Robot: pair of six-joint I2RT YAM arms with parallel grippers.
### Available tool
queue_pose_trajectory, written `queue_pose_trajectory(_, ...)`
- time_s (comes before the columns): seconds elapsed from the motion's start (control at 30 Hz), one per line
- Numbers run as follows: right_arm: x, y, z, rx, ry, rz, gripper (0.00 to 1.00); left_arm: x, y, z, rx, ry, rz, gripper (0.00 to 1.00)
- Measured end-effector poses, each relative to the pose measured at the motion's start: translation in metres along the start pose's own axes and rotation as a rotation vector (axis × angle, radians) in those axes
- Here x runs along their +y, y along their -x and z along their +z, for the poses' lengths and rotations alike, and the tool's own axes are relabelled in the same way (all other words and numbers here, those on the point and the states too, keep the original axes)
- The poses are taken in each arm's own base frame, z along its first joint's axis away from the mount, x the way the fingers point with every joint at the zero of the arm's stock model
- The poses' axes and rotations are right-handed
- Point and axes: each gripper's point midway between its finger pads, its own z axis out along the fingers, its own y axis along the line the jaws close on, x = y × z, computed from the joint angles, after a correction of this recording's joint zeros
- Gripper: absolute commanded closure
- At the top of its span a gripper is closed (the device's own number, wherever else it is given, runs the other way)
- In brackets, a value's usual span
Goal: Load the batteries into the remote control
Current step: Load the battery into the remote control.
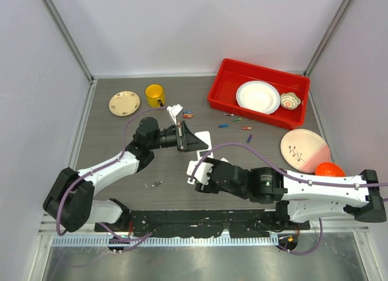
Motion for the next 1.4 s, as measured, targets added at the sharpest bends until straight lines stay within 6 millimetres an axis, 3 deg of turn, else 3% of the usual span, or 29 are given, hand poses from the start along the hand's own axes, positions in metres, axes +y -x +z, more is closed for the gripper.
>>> queue_pose_trajectory(0.3,-0.004,-0.01,0.002,-0.007,-0.015,0.014,0.38,0.008,0.001,0.003,-0.02,-0.006,-0.03,1.0)
queue_pose_trajectory(0.73,-0.007,-0.011,0.003,-0.007,-0.021,0.03,0.29,0.012,0.006,0.007,-0.042,-0.008,-0.042,1.0)
queue_pose_trajectory(1.4,-0.015,-0.013,0.009,-0.011,0.0,0.087,0.25,0.02,0.015,0.008,-0.096,0.03,-0.024,1.0)
